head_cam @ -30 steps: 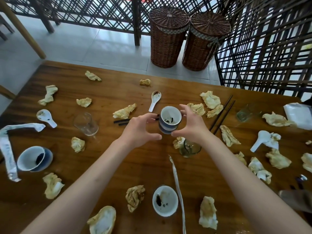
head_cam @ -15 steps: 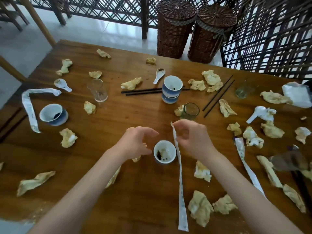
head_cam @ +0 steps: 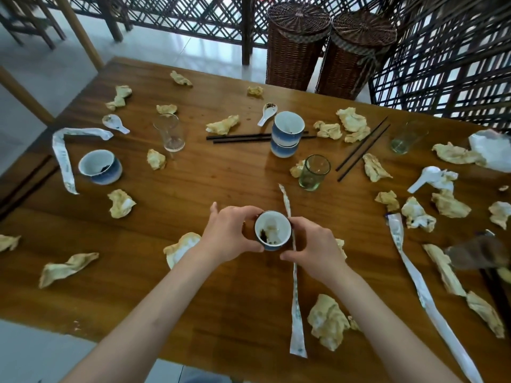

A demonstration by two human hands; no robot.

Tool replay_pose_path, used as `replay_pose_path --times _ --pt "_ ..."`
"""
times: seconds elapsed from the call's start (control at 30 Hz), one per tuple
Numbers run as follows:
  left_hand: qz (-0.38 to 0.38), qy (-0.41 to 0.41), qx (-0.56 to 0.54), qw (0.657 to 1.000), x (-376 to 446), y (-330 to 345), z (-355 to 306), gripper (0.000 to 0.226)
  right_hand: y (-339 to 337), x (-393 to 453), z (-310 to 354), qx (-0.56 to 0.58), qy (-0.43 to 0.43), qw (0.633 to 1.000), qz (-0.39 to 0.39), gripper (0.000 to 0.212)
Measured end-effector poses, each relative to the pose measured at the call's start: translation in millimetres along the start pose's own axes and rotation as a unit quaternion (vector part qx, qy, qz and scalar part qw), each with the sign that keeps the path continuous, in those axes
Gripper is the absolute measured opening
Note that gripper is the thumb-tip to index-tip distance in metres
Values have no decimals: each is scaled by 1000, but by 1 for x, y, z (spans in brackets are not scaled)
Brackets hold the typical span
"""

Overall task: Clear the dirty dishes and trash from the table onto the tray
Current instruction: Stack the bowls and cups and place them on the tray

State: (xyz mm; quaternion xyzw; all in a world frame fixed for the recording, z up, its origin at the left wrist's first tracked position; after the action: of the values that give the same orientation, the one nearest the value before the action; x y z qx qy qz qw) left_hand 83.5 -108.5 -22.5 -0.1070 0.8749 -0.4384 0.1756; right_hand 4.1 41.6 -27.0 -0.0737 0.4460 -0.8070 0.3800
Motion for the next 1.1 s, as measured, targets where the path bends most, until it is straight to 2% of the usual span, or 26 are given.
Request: replay_pose_path --times 0.13,0.33,0.47,0.67,0.83,1.1 --pt "-5 -2 11 1000 1 -1 -1 66 -5 1 6 3 -17 999 -34 63" --pt "-9 -3 -17 1000 1 -22 10 66 -9 12 28 -6 -32 999 -37 64" --pt "-20 -5 -47 999 -1 -58 27 64 -13 28 65 8 -60 997 -38 60" --pt "-39 -30 -94 994 -11 -125 89 69 12 60 146 45 -89 995 -30 60" --pt "-53 -60 -91 993 -18 -176 146 73 45 90 212 59 -108 992 -23 61" --pt "-61 -48 -85 993 -18 -241 213 71 83 131 290 80 -120 989 -28 59"
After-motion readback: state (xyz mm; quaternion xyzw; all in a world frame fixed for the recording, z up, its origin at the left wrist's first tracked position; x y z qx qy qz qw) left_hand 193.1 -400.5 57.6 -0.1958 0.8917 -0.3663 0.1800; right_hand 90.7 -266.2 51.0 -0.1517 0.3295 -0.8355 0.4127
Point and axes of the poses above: each hand's wrist, its own x-axis towards the middle knuckle, its own y-axis out of the palm, z = x × y, the point moved 7 cm from there along x, towards the middle knuckle, and after that the axes turned 2 degrees about z, right-handed, at the moved point
